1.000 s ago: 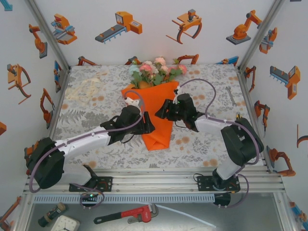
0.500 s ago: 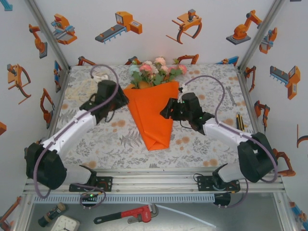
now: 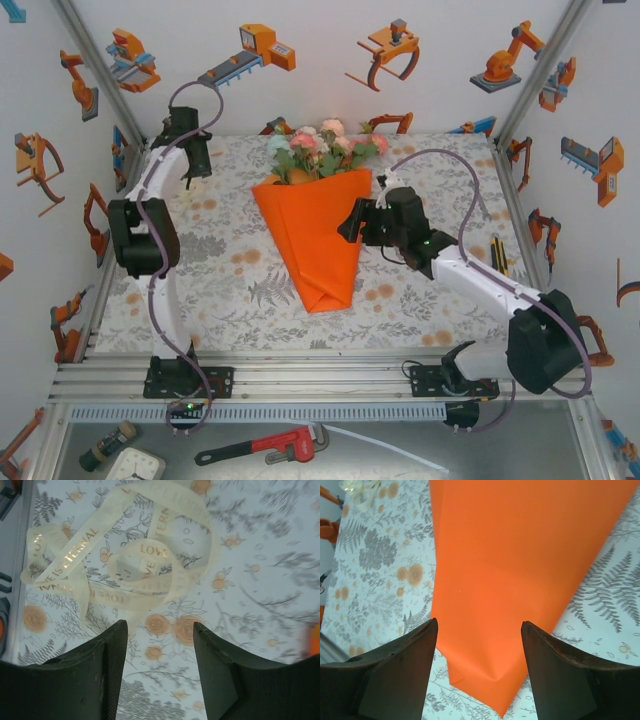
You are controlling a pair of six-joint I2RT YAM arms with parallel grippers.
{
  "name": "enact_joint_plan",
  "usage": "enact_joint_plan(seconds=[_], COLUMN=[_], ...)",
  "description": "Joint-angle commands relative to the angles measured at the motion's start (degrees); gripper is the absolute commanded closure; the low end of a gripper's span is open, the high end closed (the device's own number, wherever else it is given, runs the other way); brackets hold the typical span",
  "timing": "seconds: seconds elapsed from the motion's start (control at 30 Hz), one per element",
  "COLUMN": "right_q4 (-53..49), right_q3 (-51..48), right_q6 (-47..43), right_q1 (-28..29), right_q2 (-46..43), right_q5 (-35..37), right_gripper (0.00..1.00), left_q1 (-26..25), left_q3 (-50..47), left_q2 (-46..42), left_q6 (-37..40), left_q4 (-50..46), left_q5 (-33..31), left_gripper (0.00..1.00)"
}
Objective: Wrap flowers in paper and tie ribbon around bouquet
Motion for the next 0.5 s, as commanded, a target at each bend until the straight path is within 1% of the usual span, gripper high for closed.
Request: enact_joint_plan(seconds=[0.0,0.03,0.13,0.2,0.3,0.33,0.37,0.4,0.47], right_q4=[1.8,1.5,0.2,0.0,-0.4,-0.8,-1.0,-1.1,-1.3], right_q3=[3.0,3.5,5.2,5.5,5.5,5.5,5.6,5.7,6.2], right_q6=[1.0,0.8,-0.2,0.0,0.1,-0.2,-0.4,-0.5,-0.9], right_q1=[-0.2,-0.2,-0.3,-0.3,-0.4,-0.5,-0.5,-0.6,-0.7], right_q2=[2.3,3.1,4.9,5.5,5.5,5.3,5.1,4.9,4.6], right_q5=[-4.0,-4.1,-4.6,-4.7,-4.1,-3.6,-3.0,-2.7,-2.4], right_gripper=[0.37,0.37,0.38,0.38,0.38,0.38,0.38,0.38,0.38], left_q1=[0.8,1.0,1.4,2.0,2.7,2.9,2.9,2.9,2.8], left_q3=[8.3,10.3,14.4,17.3,23.0,24.2,25.0,25.6,26.5], left_q2=[6.3,8.2,12.0,14.5,18.7,19.7,20.2,20.3,18.9], left_q6=[12.6,13.8,15.1,15.2,13.9,13.5,13.2,12.9,11.9], left_q4=[-9.7,-10.7,-12.1,-13.6,-17.9,-18.8,-19.3,-19.8,-21.2], left_q5=[2.4,3.7,4.7,6.2,9.0,10.0,10.4,10.6,12.1], left_gripper=[0.46,0.46,0.46,0.50,0.64,0.75,0.90,1.00,1.00])
